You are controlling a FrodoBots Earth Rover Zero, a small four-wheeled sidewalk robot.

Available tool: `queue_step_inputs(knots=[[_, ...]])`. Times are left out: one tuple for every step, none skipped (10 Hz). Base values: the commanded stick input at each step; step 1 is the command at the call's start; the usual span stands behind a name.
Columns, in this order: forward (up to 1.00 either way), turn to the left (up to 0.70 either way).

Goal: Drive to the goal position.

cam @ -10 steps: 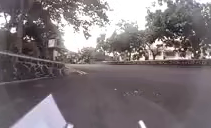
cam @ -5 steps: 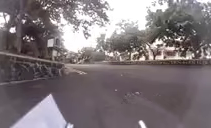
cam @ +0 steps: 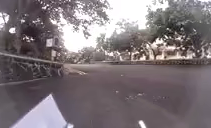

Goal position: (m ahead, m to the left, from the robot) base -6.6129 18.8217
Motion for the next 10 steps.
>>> queue_step_inputs(knots=[[0.2,0.0],[0.2,0.0],[0.2,0.0],[0.2,0.0],[0.2,0.0],[0.2,0.0],[0.2,0.0],[0.2,0.0],[0.2,0.0],[0.2,0.0]])
